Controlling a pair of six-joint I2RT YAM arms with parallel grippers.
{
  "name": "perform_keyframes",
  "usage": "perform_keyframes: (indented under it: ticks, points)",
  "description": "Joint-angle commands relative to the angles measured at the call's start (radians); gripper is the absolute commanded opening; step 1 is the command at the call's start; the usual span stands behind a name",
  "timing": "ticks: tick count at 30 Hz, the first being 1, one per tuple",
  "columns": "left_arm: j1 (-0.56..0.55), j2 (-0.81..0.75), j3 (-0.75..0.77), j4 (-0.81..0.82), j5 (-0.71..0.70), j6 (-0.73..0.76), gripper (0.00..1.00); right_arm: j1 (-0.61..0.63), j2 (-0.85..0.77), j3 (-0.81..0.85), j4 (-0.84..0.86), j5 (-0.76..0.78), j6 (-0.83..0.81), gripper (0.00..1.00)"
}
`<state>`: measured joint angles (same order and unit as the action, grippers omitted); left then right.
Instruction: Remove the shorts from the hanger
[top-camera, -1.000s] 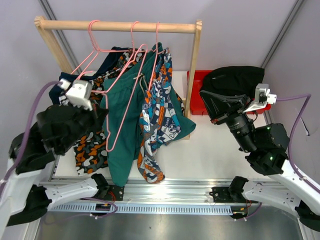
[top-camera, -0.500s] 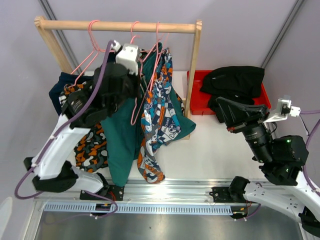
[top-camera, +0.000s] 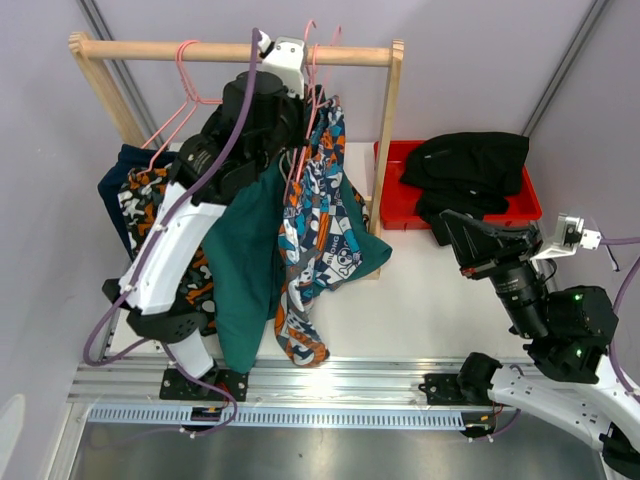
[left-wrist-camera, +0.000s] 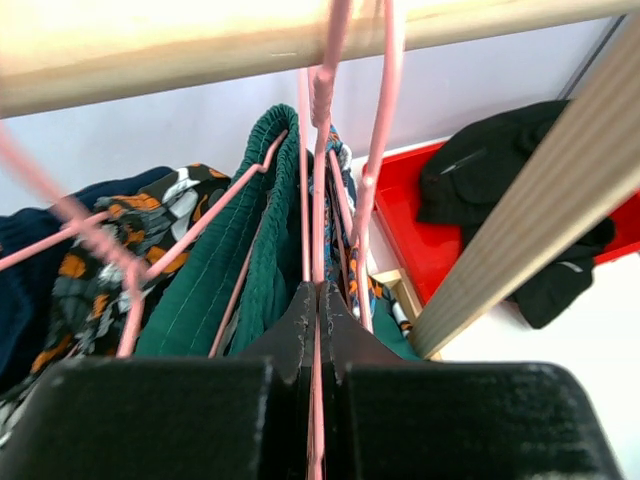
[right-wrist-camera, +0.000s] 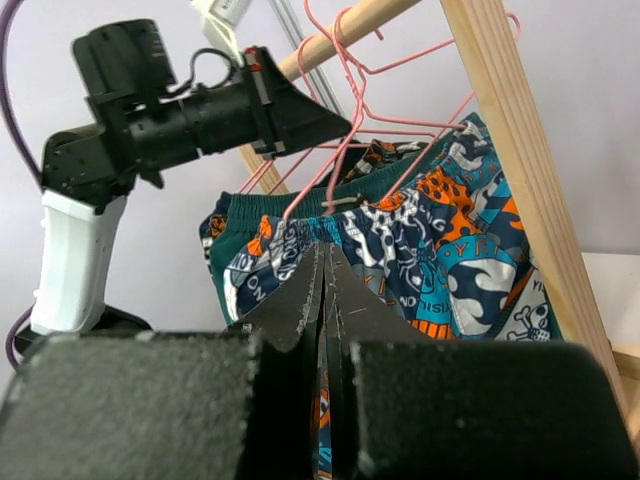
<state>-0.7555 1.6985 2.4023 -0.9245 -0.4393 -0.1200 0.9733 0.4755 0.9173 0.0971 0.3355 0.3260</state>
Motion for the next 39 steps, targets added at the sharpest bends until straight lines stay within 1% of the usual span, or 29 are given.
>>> perform_keyframes:
  ticks: [1, 5, 9, 10, 14, 15, 16, 18, 19, 20, 21, 23, 25, 29, 31, 35, 39]
  points:
    - [0.024, 0.035, 0.050, 0.044, 0.040, 0.022, 0.00, 0.002, -0.024, -0.014, -0.002, 0.033, 0.015, 0.00]
    - [0.048, 0.038, 0.026, 0.024, 0.031, 0.000, 0.00, 0.001, -0.051, -0.041, 0.000, 0.043, 0.024, 0.00]
    - [0.053, -0.029, -0.072, 0.035, 0.024, -0.016, 0.00, 0.002, -0.063, -0.067, 0.006, 0.045, 0.039, 0.00]
    - [0.053, -0.046, -0.122, 0.042, 0.022, -0.021, 0.00, 0.001, -0.063, -0.069, 0.007, 0.043, 0.047, 0.00]
    - [0.053, -0.111, -0.161, 0.039, -0.004, -0.033, 0.00, 0.001, -0.060, -0.074, 0.009, 0.025, 0.064, 0.00]
    - [0.053, -0.118, -0.163, 0.033, -0.007, -0.029, 0.02, 0.002, -0.058, -0.072, 0.009, 0.025, 0.067, 0.00]
    - [0.051, -0.137, -0.160, 0.032, -0.007, -0.026, 0.04, 0.001, -0.057, -0.071, 0.009, 0.020, 0.071, 0.00]
    - [0.051, -0.149, -0.154, 0.026, -0.003, -0.018, 0.23, 0.001, -0.049, -0.064, 0.007, 0.008, 0.077, 0.00]
    - [0.051, -0.157, -0.152, 0.023, 0.005, -0.015, 0.34, 0.002, -0.045, -0.057, 0.001, 0.005, 0.081, 0.00]
    - [0.051, -0.175, -0.152, 0.024, 0.013, -0.015, 0.56, 0.001, -0.032, -0.051, -0.003, -0.004, 0.081, 0.39]
    - [0.051, -0.184, -0.152, 0.020, 0.022, -0.013, 0.64, 0.001, -0.025, -0.044, -0.008, -0.007, 0.084, 0.64]
    - [0.051, -0.221, -0.154, 0.019, 0.045, -0.013, 0.78, 0.002, -0.008, -0.017, -0.029, -0.009, 0.084, 0.99]
    - [0.051, -0.258, -0.161, 0.032, 0.066, -0.007, 0.80, 0.001, 0.024, 0.020, -0.062, -0.007, 0.076, 0.99]
    - [0.051, -0.299, -0.170, 0.030, 0.121, -0.012, 0.83, 0.002, 0.032, 0.045, -0.071, -0.010, 0.073, 0.99]
    - [0.051, -0.312, -0.170, 0.027, 0.152, -0.023, 0.82, 0.002, 0.025, 0.046, -0.068, -0.015, 0.077, 1.00]
    - [0.048, -0.341, -0.187, 0.035, 0.285, -0.059, 0.80, 0.002, 0.020, 0.041, -0.071, -0.016, 0.091, 0.99]
    - [0.022, -0.344, -0.212, 0.039, 0.318, -0.067, 0.79, 0.002, 0.012, 0.028, -0.065, -0.018, 0.100, 0.99]
